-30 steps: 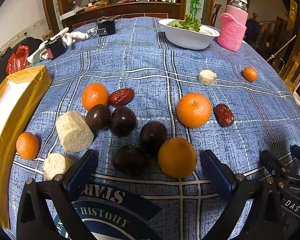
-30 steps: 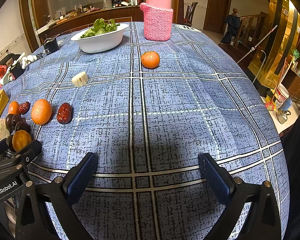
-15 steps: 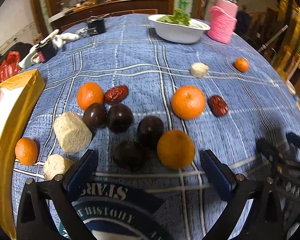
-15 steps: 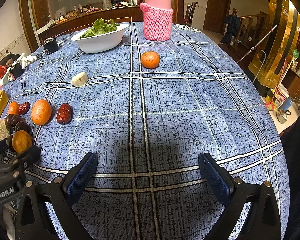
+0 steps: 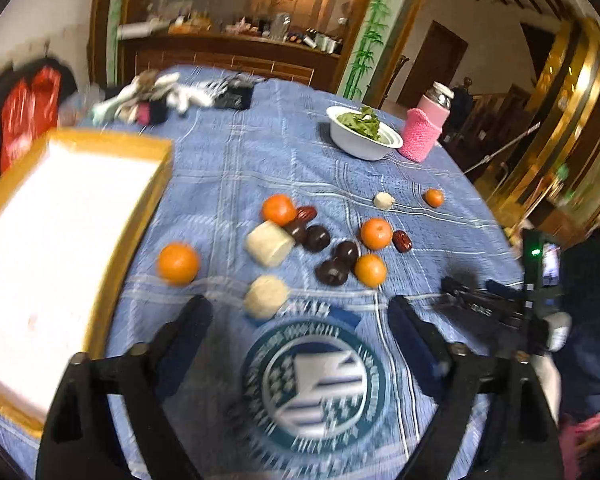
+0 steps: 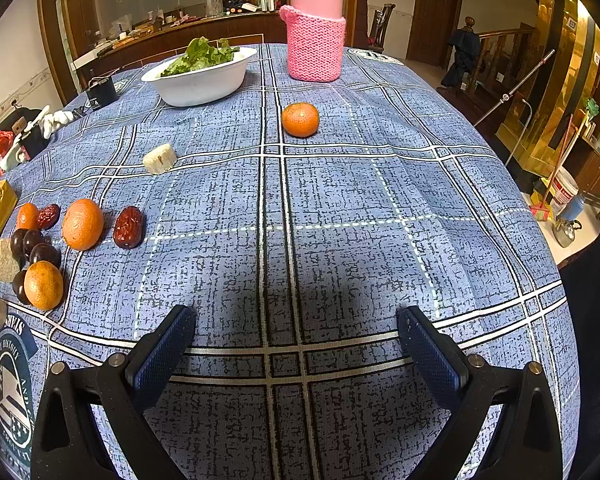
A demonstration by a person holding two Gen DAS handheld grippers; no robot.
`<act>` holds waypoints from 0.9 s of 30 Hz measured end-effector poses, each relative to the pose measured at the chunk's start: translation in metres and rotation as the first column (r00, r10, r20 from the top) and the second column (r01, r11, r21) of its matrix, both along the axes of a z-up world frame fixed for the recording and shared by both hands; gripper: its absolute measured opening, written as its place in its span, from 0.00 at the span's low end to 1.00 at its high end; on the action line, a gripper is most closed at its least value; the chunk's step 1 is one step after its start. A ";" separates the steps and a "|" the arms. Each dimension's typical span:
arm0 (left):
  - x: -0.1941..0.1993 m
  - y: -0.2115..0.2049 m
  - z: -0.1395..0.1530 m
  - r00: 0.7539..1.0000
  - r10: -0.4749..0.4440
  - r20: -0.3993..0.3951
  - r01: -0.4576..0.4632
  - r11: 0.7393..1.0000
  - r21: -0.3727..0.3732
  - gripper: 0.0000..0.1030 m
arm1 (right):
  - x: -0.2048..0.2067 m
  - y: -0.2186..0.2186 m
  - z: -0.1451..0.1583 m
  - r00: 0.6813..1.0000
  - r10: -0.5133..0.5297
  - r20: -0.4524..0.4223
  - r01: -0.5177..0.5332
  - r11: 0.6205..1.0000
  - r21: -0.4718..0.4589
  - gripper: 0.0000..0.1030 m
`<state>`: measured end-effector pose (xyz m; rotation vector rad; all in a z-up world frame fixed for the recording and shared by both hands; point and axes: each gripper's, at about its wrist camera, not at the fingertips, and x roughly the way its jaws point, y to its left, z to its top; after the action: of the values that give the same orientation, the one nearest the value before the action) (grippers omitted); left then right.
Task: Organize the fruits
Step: 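Grasp the beige round cake with the left tool while the right tool grasps an orange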
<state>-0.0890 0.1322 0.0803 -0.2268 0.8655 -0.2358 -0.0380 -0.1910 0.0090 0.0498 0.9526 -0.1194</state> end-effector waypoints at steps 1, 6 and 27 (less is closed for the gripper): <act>-0.005 0.008 0.003 1.000 0.010 0.006 -0.010 1.000 -0.016 0.81 | 0.000 -0.001 0.000 1.000 0.000 0.000 0.000 1.000 0.002 1.00; -0.038 0.053 0.030 0.995 0.032 0.091 -0.023 0.995 -0.102 0.83 | 0.000 -0.003 0.001 1.000 0.013 -0.017 -0.012 0.999 0.033 1.00; -0.078 0.077 0.065 0.965 0.032 0.259 -0.028 0.999 -0.019 0.89 | -0.059 0.087 0.087 0.971 0.172 0.164 -0.185 0.981 0.066 0.86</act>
<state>-0.1672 0.2096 0.1452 -0.2176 0.5999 -0.2382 -0.0969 -0.1036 0.0958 0.0471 0.7998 0.0887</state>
